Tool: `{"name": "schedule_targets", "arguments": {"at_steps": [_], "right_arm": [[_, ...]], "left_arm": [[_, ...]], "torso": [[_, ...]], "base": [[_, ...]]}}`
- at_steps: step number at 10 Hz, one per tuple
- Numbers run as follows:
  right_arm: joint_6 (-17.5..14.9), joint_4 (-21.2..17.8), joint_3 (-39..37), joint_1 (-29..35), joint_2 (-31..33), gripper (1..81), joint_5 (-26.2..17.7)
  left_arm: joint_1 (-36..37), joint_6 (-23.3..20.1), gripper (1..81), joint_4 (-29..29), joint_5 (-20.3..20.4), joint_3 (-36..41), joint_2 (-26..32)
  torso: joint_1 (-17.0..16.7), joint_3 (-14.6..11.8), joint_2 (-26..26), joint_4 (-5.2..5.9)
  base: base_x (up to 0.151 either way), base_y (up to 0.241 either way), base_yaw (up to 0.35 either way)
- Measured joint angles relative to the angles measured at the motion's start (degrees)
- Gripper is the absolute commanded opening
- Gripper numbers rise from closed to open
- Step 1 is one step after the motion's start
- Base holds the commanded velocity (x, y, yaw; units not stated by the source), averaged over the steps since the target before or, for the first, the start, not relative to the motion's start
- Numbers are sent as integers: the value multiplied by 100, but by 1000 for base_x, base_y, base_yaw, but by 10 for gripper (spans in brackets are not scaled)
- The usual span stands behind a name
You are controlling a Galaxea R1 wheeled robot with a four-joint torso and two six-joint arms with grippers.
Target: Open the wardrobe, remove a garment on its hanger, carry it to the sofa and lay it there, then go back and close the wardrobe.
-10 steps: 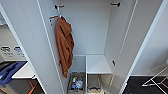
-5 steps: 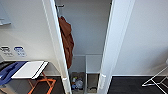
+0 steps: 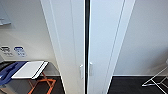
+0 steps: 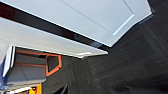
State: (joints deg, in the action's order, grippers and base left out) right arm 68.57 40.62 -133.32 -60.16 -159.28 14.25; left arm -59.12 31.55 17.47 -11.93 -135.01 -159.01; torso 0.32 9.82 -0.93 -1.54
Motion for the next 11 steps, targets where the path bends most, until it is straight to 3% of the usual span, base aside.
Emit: {"name": "schedule_targets", "arguments": {"at_steps": [3,6,8,11], "right_arm": [[-33,740,-340,-844,-246,811,-528],[-154,1130,-1621,-1442,-836,811,-701],[-258,1343,-2459,-1971,-1191,811,-806],[-374,1621,-2829,-2467,-1547,811,-828]], "left_arm": [[-1168,-27,811,850,500,-435,-118],[-2191,-94,811,1475,1251,-1129,-455],[-2527,-129,811,1748,1554,-1677,-953],[-2665,-127,811,1904,1835,-2219,-1527]], "torso": [[-2,-2,-2,0],[-5,-4,-4,0],[-7,-9,-6,0],[-15,-15,-11,0]], "base": [[0,0,0],[0,0,0],[0,0,0],[0,0,0]]}}
